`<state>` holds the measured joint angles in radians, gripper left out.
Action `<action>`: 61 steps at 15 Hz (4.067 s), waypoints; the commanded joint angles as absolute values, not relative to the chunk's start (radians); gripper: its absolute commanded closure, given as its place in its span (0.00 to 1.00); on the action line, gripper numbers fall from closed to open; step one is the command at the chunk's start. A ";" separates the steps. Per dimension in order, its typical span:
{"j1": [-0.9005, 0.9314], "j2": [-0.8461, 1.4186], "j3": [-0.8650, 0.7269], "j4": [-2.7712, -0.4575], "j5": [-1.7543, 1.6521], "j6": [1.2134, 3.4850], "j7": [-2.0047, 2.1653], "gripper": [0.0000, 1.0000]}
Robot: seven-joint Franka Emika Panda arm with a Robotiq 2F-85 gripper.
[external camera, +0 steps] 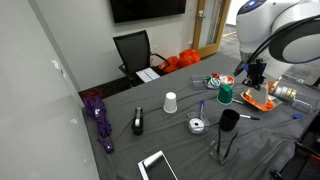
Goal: Remove the white object from the black cup and put it in the bottom compartment of the clear case on the right
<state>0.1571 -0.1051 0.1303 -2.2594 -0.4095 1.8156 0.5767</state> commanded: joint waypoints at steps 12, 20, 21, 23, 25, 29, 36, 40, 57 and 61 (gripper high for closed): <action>0.028 -0.275 0.022 -2.587 -0.789 2.137 0.272 0.98; 0.034 -0.229 0.048 -2.522 -0.750 2.073 0.300 0.98; 0.029 -0.245 0.039 -2.540 -0.766 2.092 0.281 0.98; 0.013 -0.284 0.016 -2.587 -0.798 2.121 0.226 0.98; -0.008 -0.326 -0.013 -2.640 -0.854 2.151 0.168 0.98; -0.078 -0.412 -0.111 -2.751 -1.020 2.241 0.030 0.98; -0.230 -0.435 -0.363 -2.788 -1.311 2.514 -0.147 0.98; -0.314 -0.396 -0.477 -2.785 -1.426 2.671 -0.186 0.98; -0.423 -0.305 -0.527 -2.778 -1.591 2.675 -0.134 0.98; -0.421 -0.281 -0.529 -2.763 -1.645 2.673 -0.070 0.98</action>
<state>-0.4050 -0.3250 -0.5268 -2.7830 -1.5883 2.6491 -0.1219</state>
